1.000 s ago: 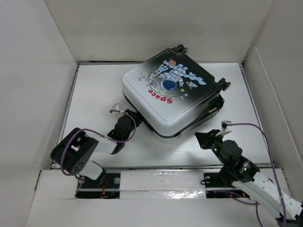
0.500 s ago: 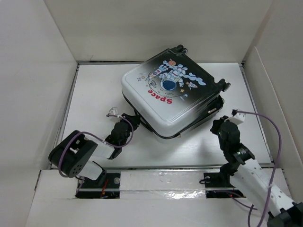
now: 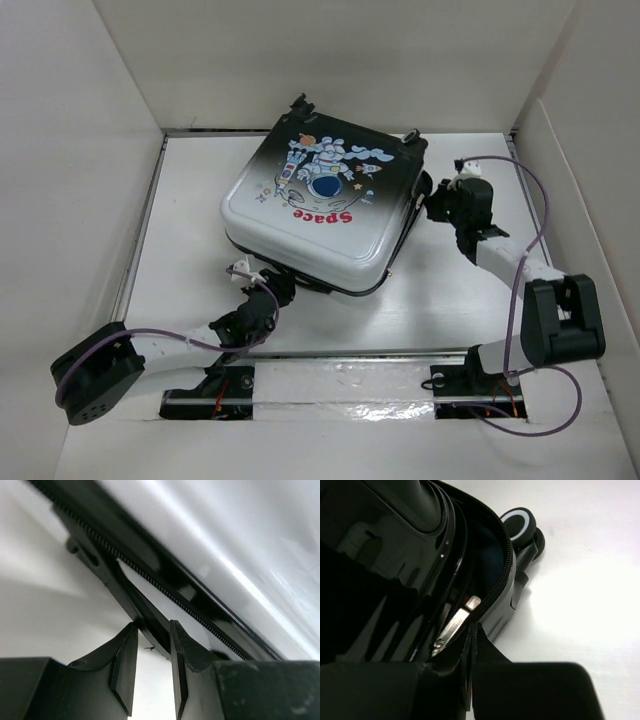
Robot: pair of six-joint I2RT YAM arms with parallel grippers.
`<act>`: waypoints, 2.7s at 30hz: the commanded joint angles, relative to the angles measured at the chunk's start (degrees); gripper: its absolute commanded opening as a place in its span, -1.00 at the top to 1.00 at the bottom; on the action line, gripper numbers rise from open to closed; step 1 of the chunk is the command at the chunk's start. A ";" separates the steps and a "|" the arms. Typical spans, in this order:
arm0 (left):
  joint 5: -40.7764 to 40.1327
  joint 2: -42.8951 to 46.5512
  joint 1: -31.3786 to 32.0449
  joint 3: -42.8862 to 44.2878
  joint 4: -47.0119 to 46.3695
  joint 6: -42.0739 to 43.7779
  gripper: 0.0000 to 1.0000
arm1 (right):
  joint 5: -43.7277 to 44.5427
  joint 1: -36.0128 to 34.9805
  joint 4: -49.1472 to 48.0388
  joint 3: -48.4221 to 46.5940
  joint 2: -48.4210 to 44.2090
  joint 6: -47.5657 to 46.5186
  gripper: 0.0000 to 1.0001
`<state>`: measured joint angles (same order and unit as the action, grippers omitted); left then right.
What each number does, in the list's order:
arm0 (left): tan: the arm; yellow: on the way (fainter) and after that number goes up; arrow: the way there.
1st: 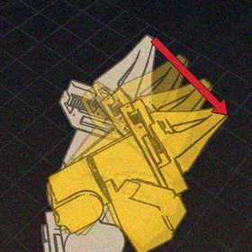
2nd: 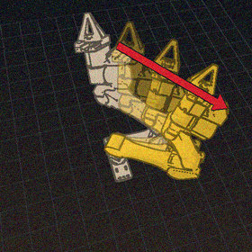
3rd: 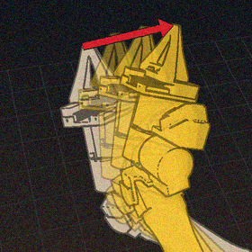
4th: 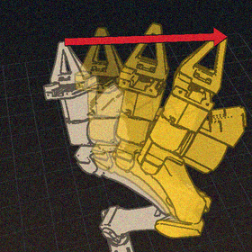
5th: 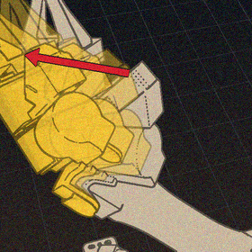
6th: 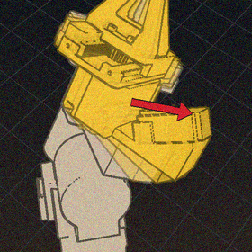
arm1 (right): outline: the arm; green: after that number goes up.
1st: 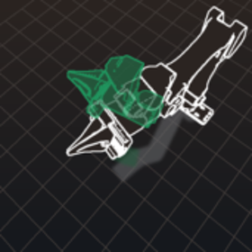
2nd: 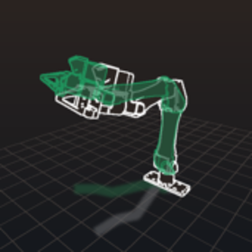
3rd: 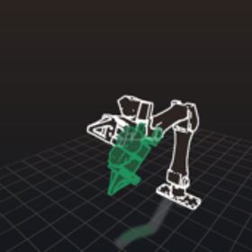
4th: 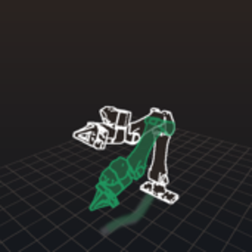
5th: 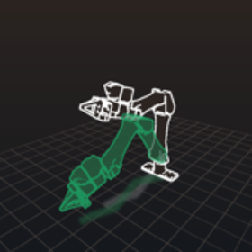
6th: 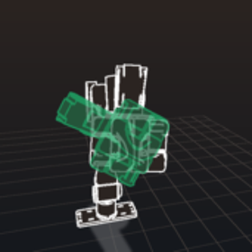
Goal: Pack the luggage
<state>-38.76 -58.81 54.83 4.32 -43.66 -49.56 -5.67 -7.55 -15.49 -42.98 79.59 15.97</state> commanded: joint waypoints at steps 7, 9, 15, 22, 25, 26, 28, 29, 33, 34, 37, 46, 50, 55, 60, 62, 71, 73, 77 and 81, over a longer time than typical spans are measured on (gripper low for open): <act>-2.29 5.97 9.33 9.30 18.05 0.16 0.02 | -17.53 -1.51 -3.86 -9.67 1.63 -0.84 0.68; -1.93 8.52 9.33 10.79 22.02 0.52 -0.30 | -16.23 -0.81 -1.48 -6.87 -3.35 -1.37 0.30; -2.28 15.11 9.33 15.54 37.93 -0.36 -0.62 | -8.06 1.05 2.74 8.49 -23.12 -0.59 -0.10; 3.60 19.08 9.33 14.58 39.72 2.00 0.38 | -14.80 -2.02 4.32 26.51 -40.64 1.52 1.00; 2.65 16.63 9.33 16.15 37.43 3.24 0.38 | -14.19 -6.50 7.39 31.45 -48.28 2.05 1.00; 2.21 15.92 8.81 16.94 36.81 4.81 0.38 | -14.02 -7.64 8.79 32.42 -51.78 2.31 1.00; 0.63 13.55 8.80 19.67 34.71 6.84 0.38 | -13.23 -11.16 9.51 33.83 -54.71 2.84 0.98; 0.27 12.85 8.02 20.37 33.74 8.76 0.38 | -12.27 -12.21 10.47 34.80 -55.85 2.84 0.77; 1.14 10.30 4.16 23.27 28.90 12.90 0.37 | -6.90 -16.26 9.08 35.25 -56.58 1.88 0.29; 1.49 10.20 2.75 23.63 27.41 13.35 0.37 | -6.29 -16.79 7.94 35.16 -55.69 0.74 0.24; 1.58 10.64 2.04 24.68 25.38 15.37 0.38 | -4.27 -18.20 3.98 33.23 -50.44 -2.76 0.16; 6.67 12.83 2.04 23.46 29.50 14.58 0.55 | -6.99 -19.96 -8.15 28.30 -33.54 -7.17 0.16; 8.35 13.80 2.65 22.32 33.11 12.83 0.74 | -5.75 -20.49 -11.76 28.04 -32.22 -8.49 0.14; 9.23 12.67 6.42 20.65 33.73 12.03 0.79 | -9.17 -20.49 -12.73 26.72 -29.32 -10.77 0.14; 9.23 8.72 9.68 21.70 30.31 13.35 0.80 | -9.53 -20.49 -15.10 26.99 -28.71 -11.05 0.35; 10.54 6.43 9.68 22.84 28.38 14.40 0.80 | -9.62 -20.49 -15.71 27.07 -28.53 -11.04 0.48; 12.13 0.80 11.61 26.18 20.99 17.65 0.80 | -8.48 -21.01 -16.26 29.27 -31.77 -8.76 1.00; 12.92 -1.13 11.62 26.97 18.10 18.88 0.80 | -7.87 -22.32 -14.06 29.27 -33.79 -7.80 1.00; 11.53 -5.43 11.62 29.16 14.31 21.43 0.78 | -6.99 -25.92 -2.67 28.66 -37.66 -5.95 1.00; 7.48 -8.69 11.10 31.98 12.81 22.58 0.77 | -5.76 -31.62 9.31 25.85 -40.83 -2.79 1.00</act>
<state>-27.33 -66.59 66.81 31.03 -20.03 -28.93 -8.88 -34.11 -12.43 -12.93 40.86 9.76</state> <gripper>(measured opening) 0.111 0.019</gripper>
